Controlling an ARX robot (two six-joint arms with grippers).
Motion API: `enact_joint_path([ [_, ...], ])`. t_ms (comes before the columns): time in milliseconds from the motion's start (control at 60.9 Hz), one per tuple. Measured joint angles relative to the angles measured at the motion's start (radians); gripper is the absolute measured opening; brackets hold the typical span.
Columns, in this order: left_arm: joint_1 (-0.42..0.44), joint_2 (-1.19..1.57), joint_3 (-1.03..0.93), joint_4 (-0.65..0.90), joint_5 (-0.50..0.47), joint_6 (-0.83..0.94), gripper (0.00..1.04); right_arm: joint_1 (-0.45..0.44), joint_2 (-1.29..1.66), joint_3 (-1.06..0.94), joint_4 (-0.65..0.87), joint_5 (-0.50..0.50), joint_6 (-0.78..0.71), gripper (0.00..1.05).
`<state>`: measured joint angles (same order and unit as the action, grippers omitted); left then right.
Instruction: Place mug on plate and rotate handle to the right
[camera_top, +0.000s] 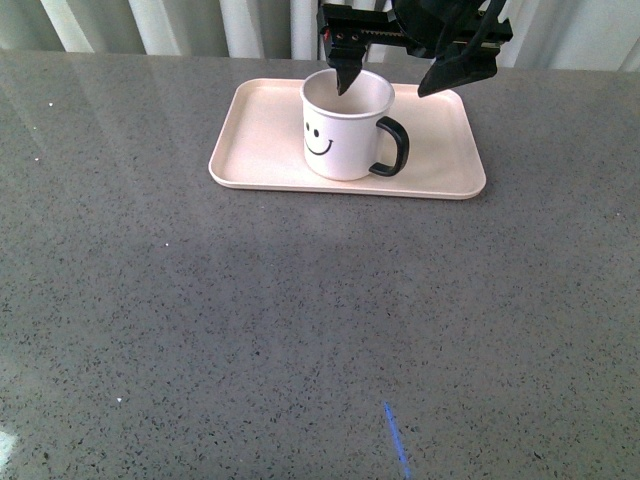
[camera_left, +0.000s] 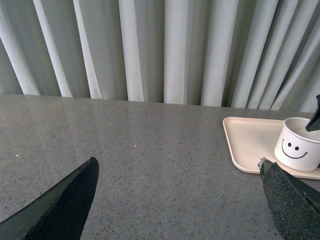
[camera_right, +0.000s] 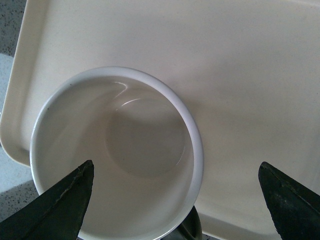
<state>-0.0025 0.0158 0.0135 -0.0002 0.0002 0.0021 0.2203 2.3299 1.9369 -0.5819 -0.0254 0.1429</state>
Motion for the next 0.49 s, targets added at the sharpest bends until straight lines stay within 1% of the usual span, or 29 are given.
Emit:
enact_joint_path([
  [213, 0.000, 0.000, 0.000, 0.000, 0.000, 0.000, 0.96, -0.005, 0.003, -0.028, 0.017, 0.003, 0.008, 0.96],
  [378, 0.000, 0.000, 0.000, 0.000, 0.000, 0.000, 0.96, -0.006, 0.018, -0.005, 0.005, 0.000, 0.027, 0.95],
  [476, 0.000, 0.000, 0.000, 0.000, 0.000, 0.000, 0.96, -0.006, 0.019, -0.009, 0.005, 0.001, 0.034, 0.91],
  [493, 0.000, 0.000, 0.000, 0.000, 0.000, 0.000, 0.96, -0.006, 0.018, -0.009, 0.005, 0.001, 0.037, 0.89],
])
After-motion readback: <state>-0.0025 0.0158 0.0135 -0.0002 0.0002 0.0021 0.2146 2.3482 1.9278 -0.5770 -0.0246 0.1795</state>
